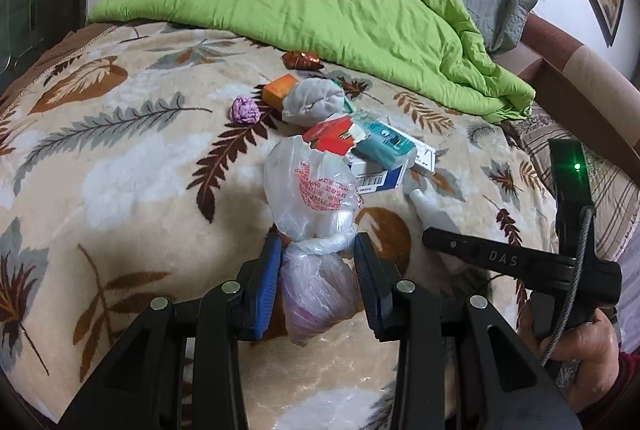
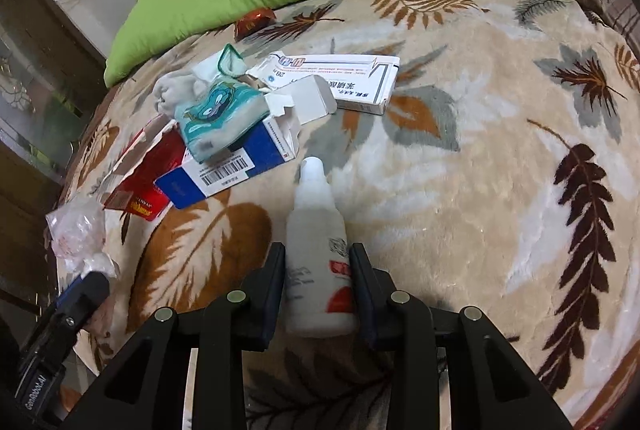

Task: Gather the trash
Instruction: 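Grasp the white spray bottle with the right tool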

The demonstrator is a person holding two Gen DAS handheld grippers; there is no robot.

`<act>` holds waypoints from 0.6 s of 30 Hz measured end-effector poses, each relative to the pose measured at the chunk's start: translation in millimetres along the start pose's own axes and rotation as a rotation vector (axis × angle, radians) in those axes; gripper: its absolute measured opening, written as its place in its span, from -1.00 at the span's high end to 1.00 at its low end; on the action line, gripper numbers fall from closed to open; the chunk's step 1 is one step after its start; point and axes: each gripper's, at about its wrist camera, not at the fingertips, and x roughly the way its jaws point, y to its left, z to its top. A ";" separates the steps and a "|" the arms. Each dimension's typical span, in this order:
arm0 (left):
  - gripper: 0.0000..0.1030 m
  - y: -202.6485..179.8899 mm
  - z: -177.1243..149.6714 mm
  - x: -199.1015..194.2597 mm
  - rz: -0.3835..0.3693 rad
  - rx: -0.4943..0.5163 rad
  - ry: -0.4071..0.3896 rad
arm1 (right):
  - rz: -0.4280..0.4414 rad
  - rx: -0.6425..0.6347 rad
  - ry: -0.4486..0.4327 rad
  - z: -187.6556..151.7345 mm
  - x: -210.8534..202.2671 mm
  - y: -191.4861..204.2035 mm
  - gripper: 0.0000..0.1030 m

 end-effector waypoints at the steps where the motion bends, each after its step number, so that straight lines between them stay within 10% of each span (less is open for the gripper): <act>1: 0.31 0.5 0.3 0.9 0.000 -0.001 0.002 | -0.003 -0.005 -0.001 0.0 0.3 1.1 0.33; 18: 0.31 -17.5 5.3 -18.7 0.041 0.094 -0.128 | 0.078 -0.113 -0.353 -25.5 -76.9 25.2 0.38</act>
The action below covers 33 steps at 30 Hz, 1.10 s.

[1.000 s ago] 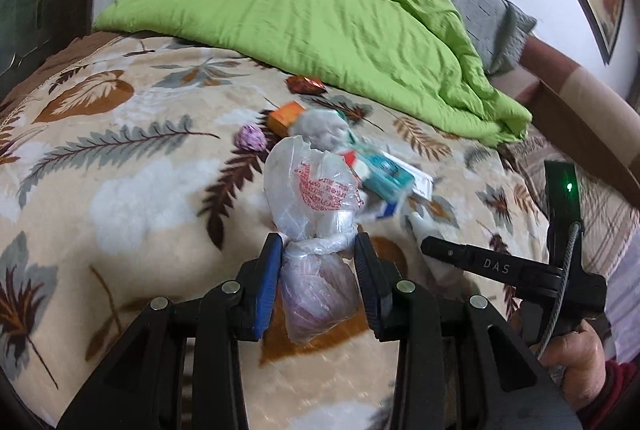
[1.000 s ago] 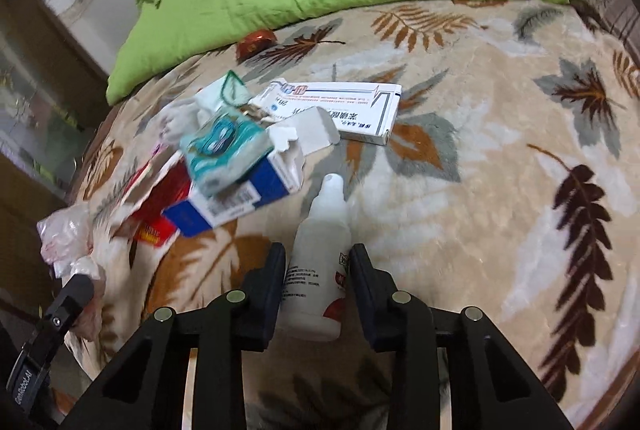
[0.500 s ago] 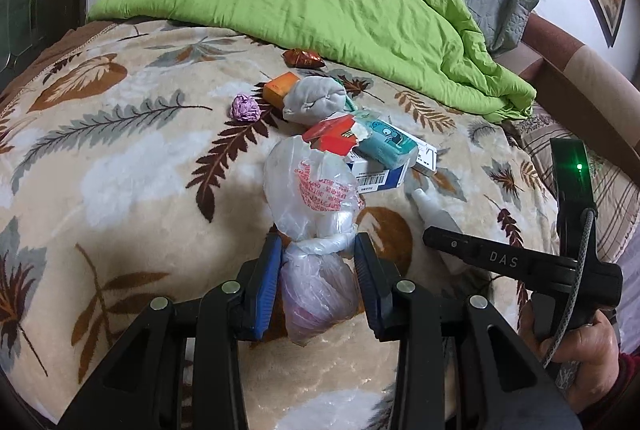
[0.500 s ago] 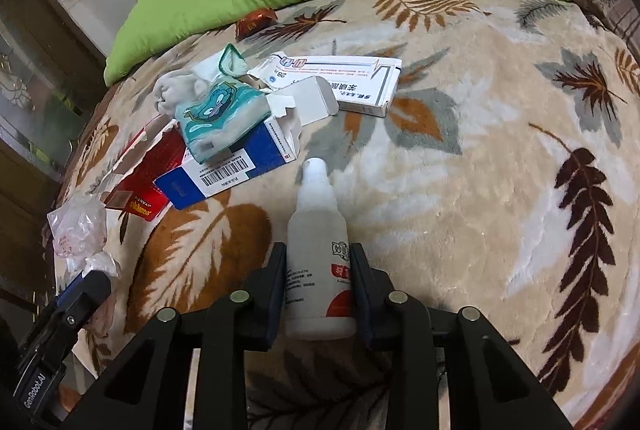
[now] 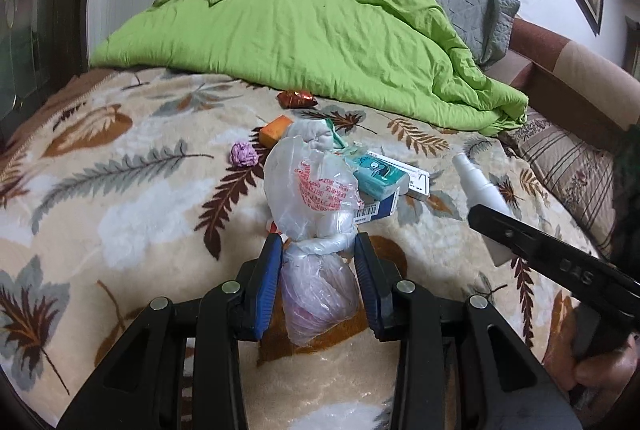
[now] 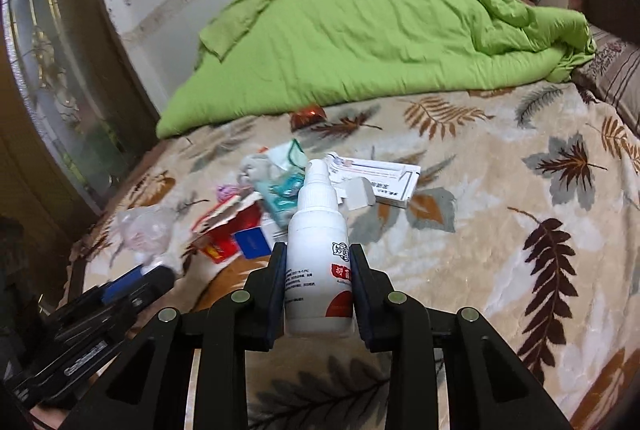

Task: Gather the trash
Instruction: 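Grasp the white spray bottle with the right tool, then lift the knotted bag with the left tool while the right tool lifts the spray bottle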

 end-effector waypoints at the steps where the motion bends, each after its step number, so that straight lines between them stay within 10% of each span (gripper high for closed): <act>1: 0.31 -1.6 -0.1 0.1 0.004 0.007 -0.001 | 0.005 0.000 -0.008 -1.0 -2.7 0.4 0.38; 33: 0.31 -22.6 -3.2 0.4 0.083 0.123 -0.036 | 0.028 0.010 -0.028 -6.1 -11.9 -1.0 0.37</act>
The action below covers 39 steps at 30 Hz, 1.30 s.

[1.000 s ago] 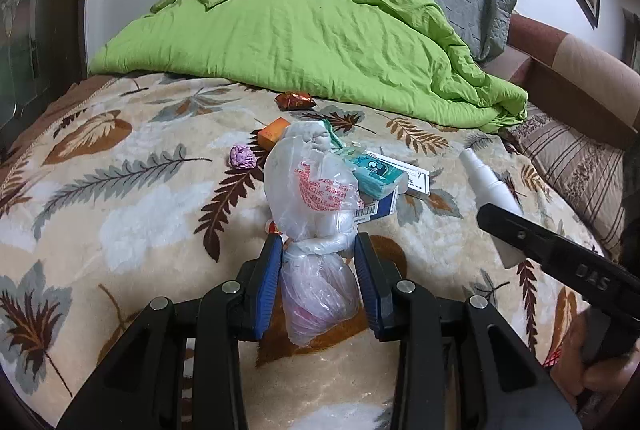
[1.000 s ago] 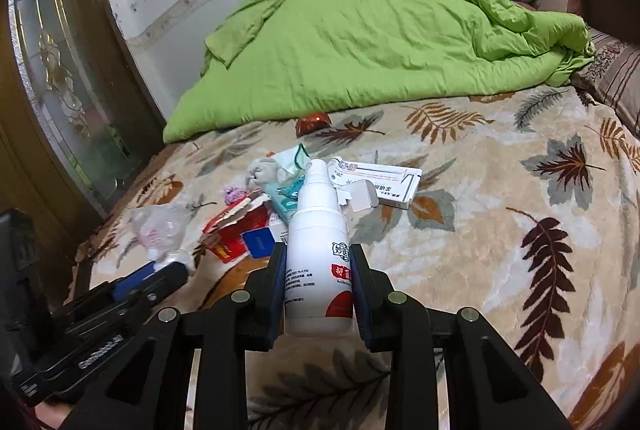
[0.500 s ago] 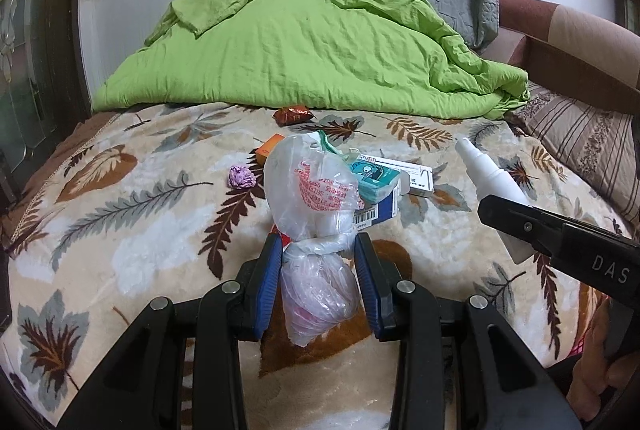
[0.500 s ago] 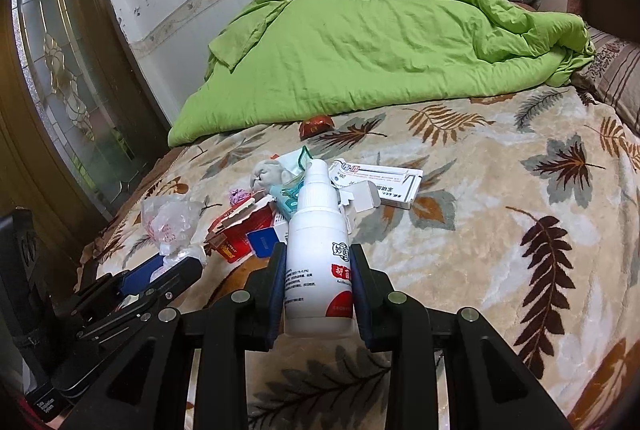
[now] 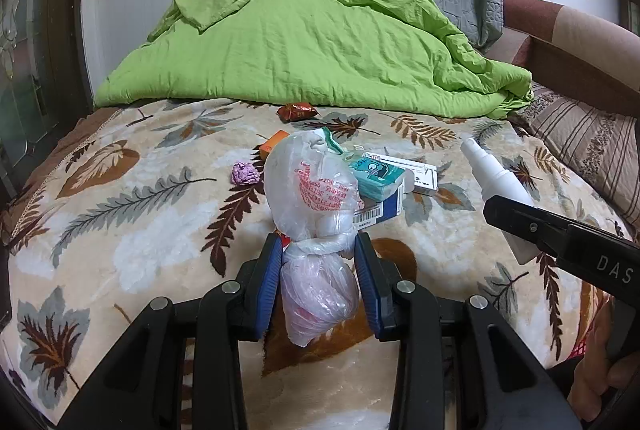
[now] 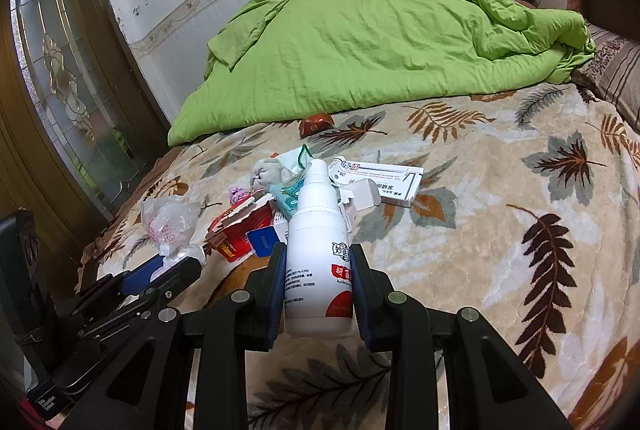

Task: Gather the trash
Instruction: 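Lift the knotted bag with the left tool while the right tool lifts the spray bottle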

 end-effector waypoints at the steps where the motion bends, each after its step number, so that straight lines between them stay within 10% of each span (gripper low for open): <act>1: 0.31 -0.4 0.1 0.1 -0.001 0.000 0.000 | 0.001 0.000 0.002 0.1 0.3 0.0 0.37; 39: 0.31 1.2 0.0 -0.8 0.003 0.010 -0.011 | 0.003 0.009 -0.017 -3.5 -10.8 -1.0 0.37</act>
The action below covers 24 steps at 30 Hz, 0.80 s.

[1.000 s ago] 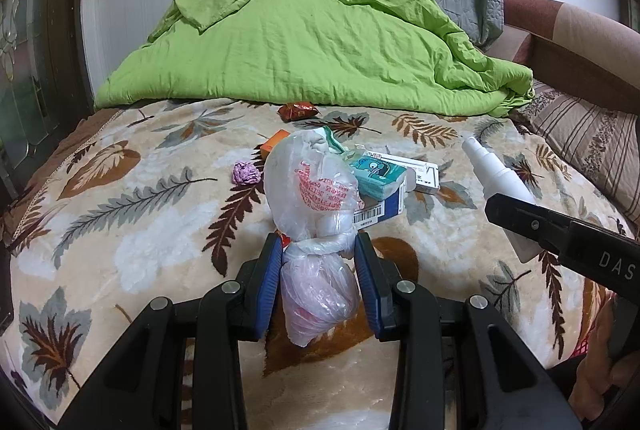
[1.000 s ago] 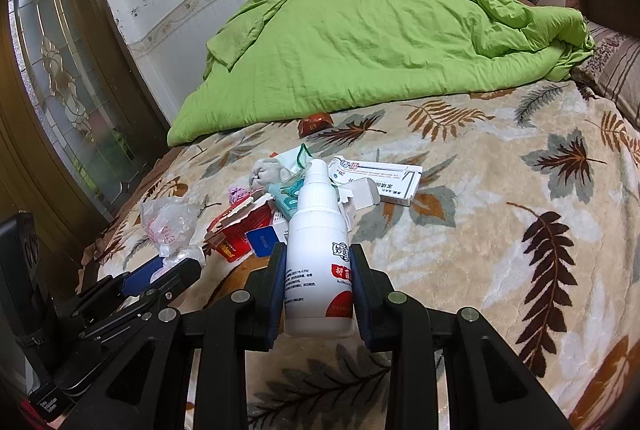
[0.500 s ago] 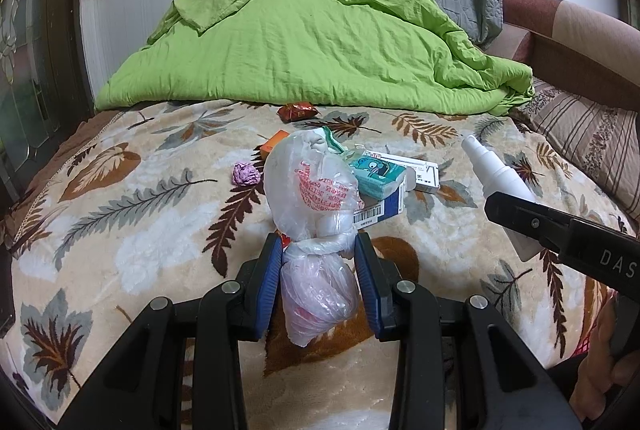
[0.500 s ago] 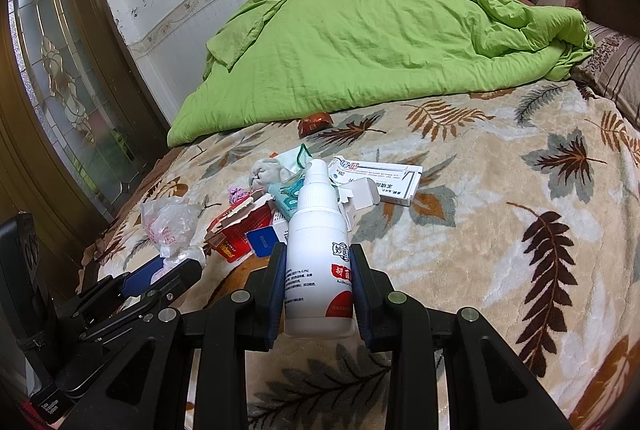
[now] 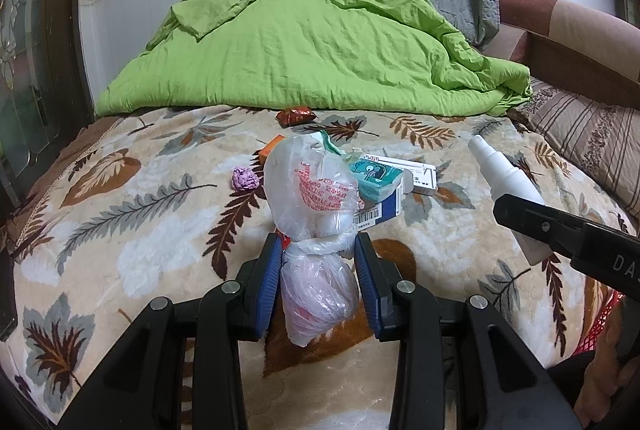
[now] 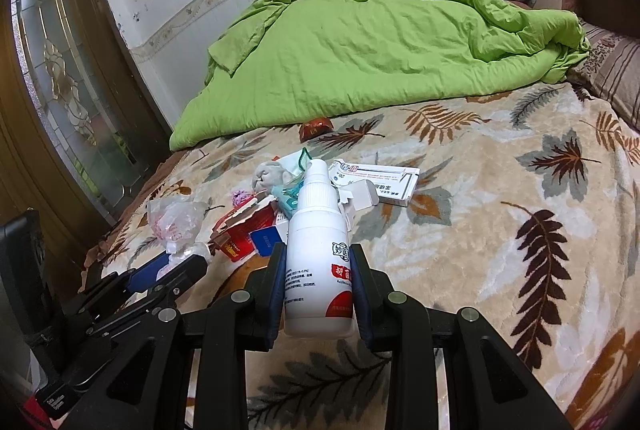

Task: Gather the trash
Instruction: 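Lift the knotted bag with the left tool while the right tool lifts the spray bottle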

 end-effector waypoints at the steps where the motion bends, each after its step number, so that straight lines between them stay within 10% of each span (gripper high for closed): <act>1: 0.31 1.0 0.8 -0.1 0.000 0.002 -0.002 | 0.000 0.000 -0.002 -0.4 -1.2 0.0 0.37; 24: 0.31 -37.7 -5.7 -17.9 -0.042 0.096 -0.013 | -0.004 0.071 0.007 -21.2 -59.3 -25.1 0.37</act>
